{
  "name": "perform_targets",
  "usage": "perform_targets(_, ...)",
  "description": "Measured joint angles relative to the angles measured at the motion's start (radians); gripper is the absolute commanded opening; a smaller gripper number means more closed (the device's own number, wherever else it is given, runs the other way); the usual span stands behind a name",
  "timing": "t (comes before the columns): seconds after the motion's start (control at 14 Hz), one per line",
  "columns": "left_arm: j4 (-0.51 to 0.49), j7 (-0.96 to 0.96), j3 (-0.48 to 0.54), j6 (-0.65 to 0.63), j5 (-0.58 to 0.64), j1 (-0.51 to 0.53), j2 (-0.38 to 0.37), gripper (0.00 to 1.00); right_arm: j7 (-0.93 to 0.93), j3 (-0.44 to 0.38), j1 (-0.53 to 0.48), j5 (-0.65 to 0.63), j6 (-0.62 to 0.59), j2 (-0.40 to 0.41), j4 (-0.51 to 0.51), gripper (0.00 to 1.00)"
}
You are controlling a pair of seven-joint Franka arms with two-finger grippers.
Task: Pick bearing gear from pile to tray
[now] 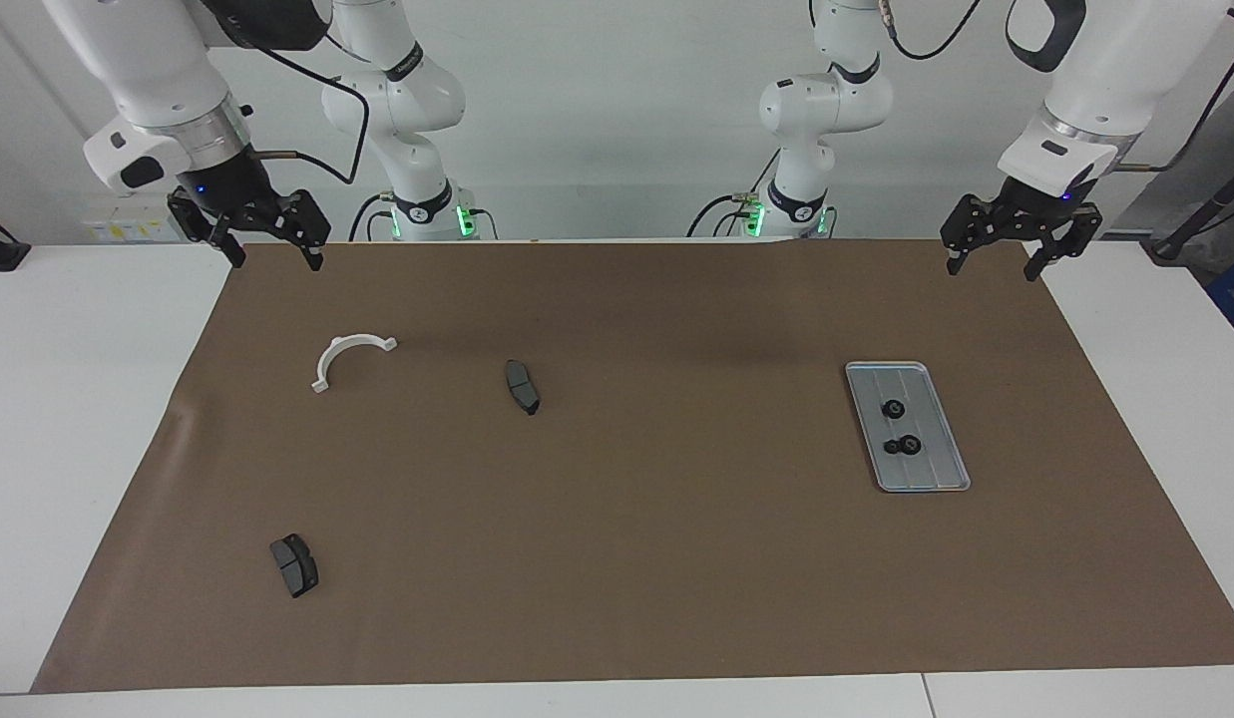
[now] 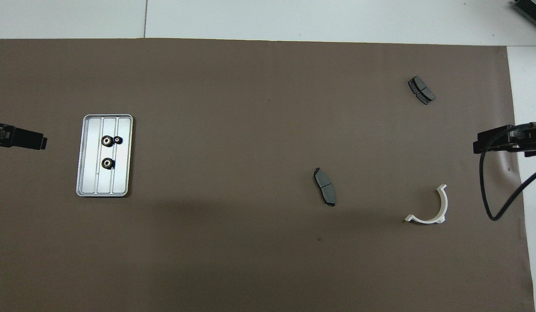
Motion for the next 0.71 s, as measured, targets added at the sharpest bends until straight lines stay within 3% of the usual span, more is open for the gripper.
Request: perform_targets(0.71, -0.030, -0.109, -0.008, -0.009, -0.036, -0.003, -0.006, 1.00, 0.000, 0.000, 0.000, 0.000, 0.000, 0.000, 0.000, 1.00)
